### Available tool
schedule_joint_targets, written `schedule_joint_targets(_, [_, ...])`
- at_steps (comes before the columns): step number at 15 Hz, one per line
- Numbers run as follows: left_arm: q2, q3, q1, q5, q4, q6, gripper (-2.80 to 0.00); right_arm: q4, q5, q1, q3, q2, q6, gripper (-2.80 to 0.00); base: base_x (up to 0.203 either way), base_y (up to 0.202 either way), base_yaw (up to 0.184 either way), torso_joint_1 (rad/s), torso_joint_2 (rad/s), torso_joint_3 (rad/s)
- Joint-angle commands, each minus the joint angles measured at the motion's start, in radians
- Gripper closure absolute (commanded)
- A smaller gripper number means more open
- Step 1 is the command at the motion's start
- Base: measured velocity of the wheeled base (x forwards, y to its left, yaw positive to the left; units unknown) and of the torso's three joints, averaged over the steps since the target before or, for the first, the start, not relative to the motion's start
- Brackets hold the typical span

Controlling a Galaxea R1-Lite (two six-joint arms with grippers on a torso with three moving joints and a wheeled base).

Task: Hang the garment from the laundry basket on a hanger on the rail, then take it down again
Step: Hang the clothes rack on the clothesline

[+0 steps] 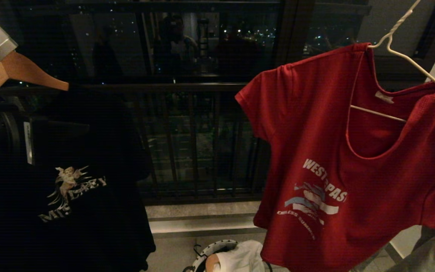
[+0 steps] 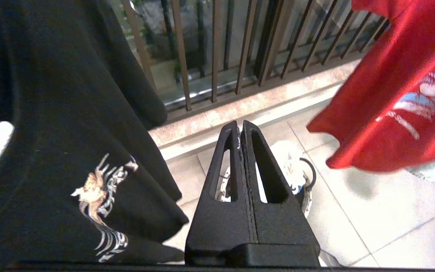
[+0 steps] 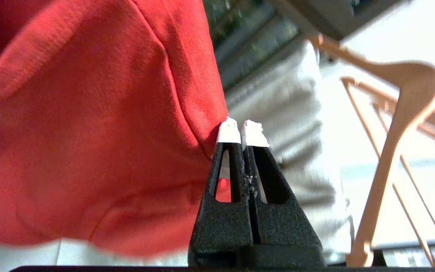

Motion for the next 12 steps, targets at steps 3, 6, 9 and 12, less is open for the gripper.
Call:
schedule_joint_targets(3, [0.031, 0.004, 0.000, -0.001, 0.002, 0.001, 0.00, 0.004, 0.003, -0.098, 0.022, -0.016, -0.005, 0.00, 0.000, 0.000, 0.000, 0.000, 0.00, 0.000])
schedule_joint_targets(6, [0.067, 0.004, -0.004, -0.003, 0.004, 0.003, 0.00, 0.048, 0.003, -0.100, 0.030, -0.032, -0.005, 0.00, 0.000, 0.000, 0.000, 0.000, 0.00, 0.000])
schedule_joint_targets(9, [0.102, 0.004, -0.007, -0.004, 0.002, 0.004, 0.00, 0.073, 0.008, -0.100, 0.027, -0.037, -0.003, 0.00, 0.000, 0.000, 0.000, 0.000, 0.00, 0.000])
schedule_joint_targets(12, [0.120, 0.005, -0.008, -0.005, 0.002, 0.005, 0.00, 0.077, 0.028, -0.098, 0.039, -0.060, 0.038, 0.00, 0.000, 0.000, 0.000, 0.000, 0.00, 0.000])
